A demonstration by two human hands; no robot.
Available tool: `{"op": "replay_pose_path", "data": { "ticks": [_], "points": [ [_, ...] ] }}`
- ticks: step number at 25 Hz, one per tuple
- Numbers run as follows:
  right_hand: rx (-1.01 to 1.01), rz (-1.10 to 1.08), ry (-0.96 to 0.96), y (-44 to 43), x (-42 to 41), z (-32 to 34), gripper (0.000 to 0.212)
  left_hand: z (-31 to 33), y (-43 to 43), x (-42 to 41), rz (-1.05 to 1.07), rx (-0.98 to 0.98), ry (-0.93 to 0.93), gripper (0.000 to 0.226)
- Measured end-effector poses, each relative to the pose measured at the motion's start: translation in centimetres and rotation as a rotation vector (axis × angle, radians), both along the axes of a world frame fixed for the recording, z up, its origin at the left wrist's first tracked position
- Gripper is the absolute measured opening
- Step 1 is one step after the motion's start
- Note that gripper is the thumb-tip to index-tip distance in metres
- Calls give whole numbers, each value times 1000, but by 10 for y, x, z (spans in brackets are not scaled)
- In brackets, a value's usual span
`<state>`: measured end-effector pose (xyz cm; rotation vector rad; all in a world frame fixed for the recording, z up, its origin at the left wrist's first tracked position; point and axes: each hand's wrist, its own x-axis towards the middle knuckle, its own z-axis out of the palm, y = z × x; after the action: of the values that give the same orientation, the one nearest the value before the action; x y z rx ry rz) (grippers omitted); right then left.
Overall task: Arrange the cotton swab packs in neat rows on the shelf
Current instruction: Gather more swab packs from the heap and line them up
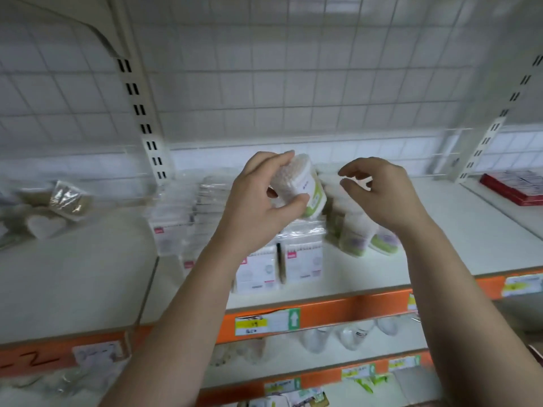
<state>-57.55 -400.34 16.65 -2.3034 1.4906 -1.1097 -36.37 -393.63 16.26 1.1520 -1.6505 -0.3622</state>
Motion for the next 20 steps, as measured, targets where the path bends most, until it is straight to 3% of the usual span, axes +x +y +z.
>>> {"op": "replay_pose_path", "data": {
  "ticks": [8, 20],
  "points": [
    [22, -49, -3, -9, -82, -18, 14, -36, 2, -93, -52, 46, -242, 63],
    [91, -70, -97, -17, -109, -35, 12, -82, -1, -131, 6, 76, -493, 64]
  ]
}}
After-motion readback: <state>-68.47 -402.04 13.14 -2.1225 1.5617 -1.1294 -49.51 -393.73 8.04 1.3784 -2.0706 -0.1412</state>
